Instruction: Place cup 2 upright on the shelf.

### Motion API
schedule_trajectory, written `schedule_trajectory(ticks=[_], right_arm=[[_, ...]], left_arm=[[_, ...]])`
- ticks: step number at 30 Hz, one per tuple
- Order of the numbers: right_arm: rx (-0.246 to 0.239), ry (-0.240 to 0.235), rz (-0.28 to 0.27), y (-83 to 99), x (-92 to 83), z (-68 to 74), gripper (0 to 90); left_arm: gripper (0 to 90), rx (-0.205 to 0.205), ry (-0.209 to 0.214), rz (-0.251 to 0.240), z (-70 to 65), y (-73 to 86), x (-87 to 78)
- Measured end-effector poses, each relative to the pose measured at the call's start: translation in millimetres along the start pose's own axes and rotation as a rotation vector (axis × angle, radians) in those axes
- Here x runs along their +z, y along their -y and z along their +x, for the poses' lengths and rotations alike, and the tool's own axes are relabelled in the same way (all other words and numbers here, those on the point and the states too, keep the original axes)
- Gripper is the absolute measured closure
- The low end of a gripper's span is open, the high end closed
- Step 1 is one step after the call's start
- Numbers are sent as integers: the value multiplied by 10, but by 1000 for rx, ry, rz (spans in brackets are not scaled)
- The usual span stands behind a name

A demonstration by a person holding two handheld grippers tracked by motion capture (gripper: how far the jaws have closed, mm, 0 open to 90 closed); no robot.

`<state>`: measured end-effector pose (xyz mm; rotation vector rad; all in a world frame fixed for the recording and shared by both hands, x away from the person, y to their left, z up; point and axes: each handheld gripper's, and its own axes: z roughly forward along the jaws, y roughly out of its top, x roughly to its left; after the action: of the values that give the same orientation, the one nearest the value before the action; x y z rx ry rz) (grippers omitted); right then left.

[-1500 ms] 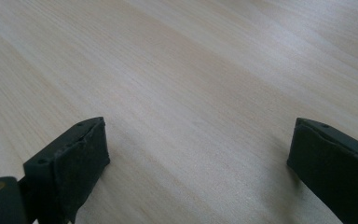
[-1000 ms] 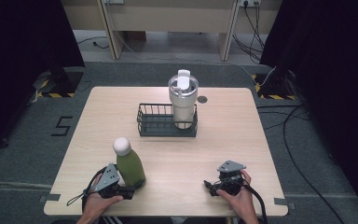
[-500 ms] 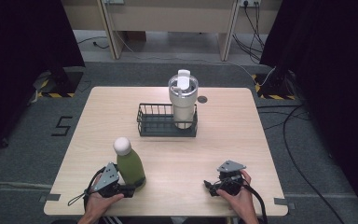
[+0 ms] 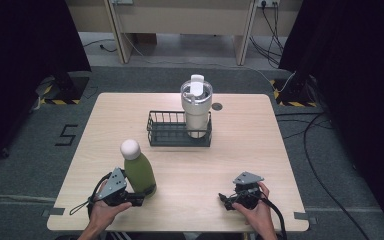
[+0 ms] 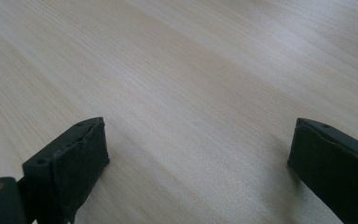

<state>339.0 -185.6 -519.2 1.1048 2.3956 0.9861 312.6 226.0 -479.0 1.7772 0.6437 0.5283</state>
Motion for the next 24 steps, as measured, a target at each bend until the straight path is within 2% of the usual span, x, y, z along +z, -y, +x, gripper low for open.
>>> schedule_trajectory(ticks=[3,10,18,22,24], right_arm=[[-3,0,0,-1,1,-2,49],[-3,0,0,-1,2,-2,48],[-1,1,0,-1,1,-2,48],[-2,0,0,-1,1,-2,48],[-2,0,0,-1,2,-2,48]], left_arm=[[206,-5,-1,-5,17,-28,11],[206,17,-10,-1,53,-140,26],[206,21,-20,4,110,-249,59],[206,-2,-27,4,138,-291,89],[206,0,-33,6,144,-303,105]])
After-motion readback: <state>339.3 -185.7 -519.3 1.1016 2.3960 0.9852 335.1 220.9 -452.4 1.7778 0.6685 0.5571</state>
